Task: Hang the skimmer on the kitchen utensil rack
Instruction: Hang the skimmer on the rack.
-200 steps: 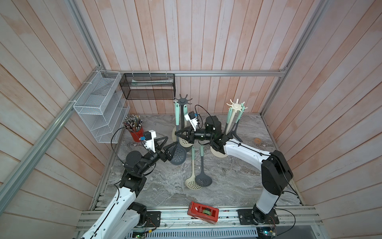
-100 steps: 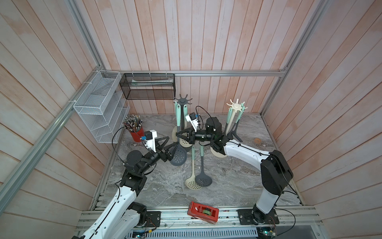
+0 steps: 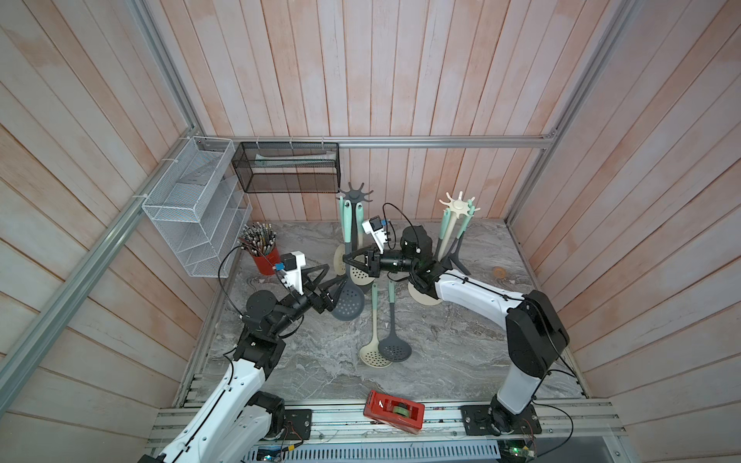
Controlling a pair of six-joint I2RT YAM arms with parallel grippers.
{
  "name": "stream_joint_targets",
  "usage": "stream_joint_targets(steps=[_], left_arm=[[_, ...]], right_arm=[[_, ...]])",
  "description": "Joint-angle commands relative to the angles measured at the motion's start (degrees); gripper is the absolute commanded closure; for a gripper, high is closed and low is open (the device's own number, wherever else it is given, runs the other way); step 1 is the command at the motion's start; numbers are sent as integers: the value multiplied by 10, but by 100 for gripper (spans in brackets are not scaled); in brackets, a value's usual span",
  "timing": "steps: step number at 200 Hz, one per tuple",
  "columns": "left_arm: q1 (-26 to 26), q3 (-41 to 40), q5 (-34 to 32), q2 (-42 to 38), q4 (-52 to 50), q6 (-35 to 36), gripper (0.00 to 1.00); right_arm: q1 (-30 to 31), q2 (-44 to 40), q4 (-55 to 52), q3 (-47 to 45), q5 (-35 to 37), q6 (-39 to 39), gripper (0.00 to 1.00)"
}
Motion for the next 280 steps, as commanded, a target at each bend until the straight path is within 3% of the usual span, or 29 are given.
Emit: stream_joint_targets(steps=[1,100,116,176,204,249,280], left_arm=[[1,16,10,0,13,-1,6],[1,12,13,-5,12,-3,6],[1,12,12,-6,12,-3,6],[1,13,11,-7,12,-3,6],[1,13,11,-5,12,-3,6],[1,16,10,-1,13,-4,6],[1,17,9,3,13,-5,6]], right_arm=[[-6,10,19,-7,-3,14,100],[-7,12,22,-29,-4,28,100],[-7,10,21,-33,-3,28,83],[-11,-7,12,-46,7,27,63],[-17,-18,5,-54,20,29,45],[-29,-54,-25,-73,43,15,29],[-30,-94,-86,-89,68,-17,28]])
